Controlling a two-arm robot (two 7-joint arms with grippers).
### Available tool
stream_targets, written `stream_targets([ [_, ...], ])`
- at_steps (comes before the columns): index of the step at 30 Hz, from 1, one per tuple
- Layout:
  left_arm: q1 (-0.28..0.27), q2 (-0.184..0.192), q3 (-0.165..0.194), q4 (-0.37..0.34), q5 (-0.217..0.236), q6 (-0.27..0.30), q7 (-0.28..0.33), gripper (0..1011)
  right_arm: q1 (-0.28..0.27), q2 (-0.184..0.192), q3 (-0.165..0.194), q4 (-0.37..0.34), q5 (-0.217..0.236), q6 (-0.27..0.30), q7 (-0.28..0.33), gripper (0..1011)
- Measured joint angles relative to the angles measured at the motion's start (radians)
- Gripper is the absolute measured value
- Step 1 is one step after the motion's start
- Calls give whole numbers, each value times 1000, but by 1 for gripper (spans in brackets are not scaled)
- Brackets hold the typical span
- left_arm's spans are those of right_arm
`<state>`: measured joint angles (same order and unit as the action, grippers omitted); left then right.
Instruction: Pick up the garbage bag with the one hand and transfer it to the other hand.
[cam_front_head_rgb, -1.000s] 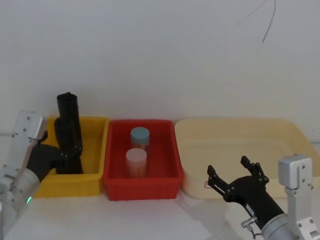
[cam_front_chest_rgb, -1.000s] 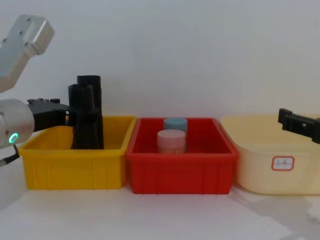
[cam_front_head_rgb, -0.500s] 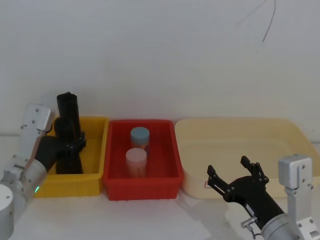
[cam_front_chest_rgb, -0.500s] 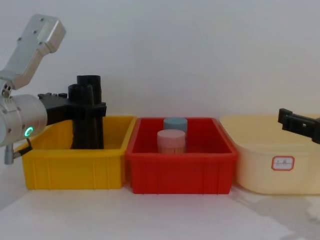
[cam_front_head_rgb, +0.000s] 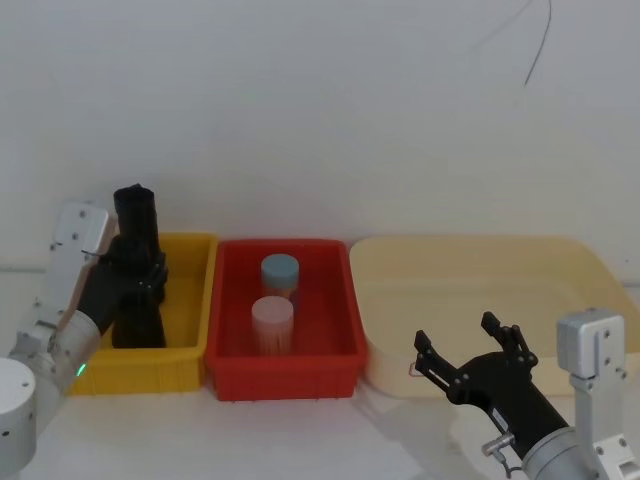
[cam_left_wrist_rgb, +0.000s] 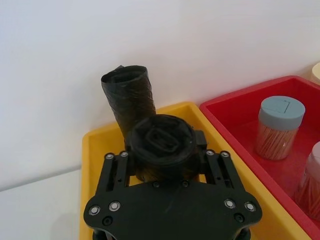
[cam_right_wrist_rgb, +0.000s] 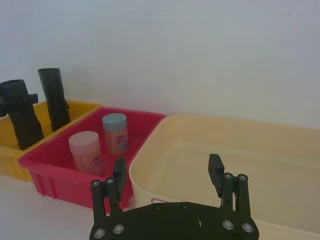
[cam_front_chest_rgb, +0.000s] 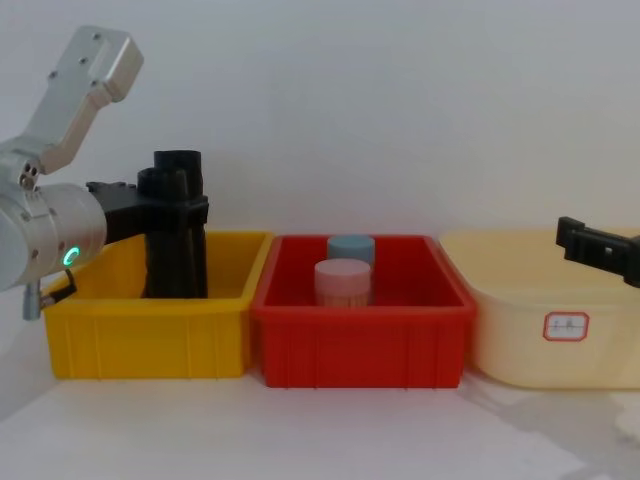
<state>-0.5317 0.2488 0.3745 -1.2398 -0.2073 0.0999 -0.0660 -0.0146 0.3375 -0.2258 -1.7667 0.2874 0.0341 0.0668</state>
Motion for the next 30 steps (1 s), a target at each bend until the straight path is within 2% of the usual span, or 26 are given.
stream_targets([
  [1, -2, -1, 0, 2, 1, -1, 0, 629, 0, 0, 0, 0, 0, 0, 0, 1000],
  [5, -5, -3, 1, 7, 2, -3, -1, 535, 0, 0, 0, 0, 0, 0, 0, 1000],
  [13, -5, -2, 0, 3, 4, -3, -8, 473, 0, 4, 0, -1, 0, 1, 9, 1000],
  [17, -1, 7, -2, -16, 3, -3, -25, 442, 2, 18, 0, -7, 5, 8, 38, 1000],
  [23, 0, 26, -14, -68, -21, 9, -73, 404, 8, 45, 0, -25, 16, 26, 84, 1000],
  [30, -16, 45, -39, -130, -77, 29, -157, 371, 18, 88, -1, -55, 34, 57, 156, 1000],
])
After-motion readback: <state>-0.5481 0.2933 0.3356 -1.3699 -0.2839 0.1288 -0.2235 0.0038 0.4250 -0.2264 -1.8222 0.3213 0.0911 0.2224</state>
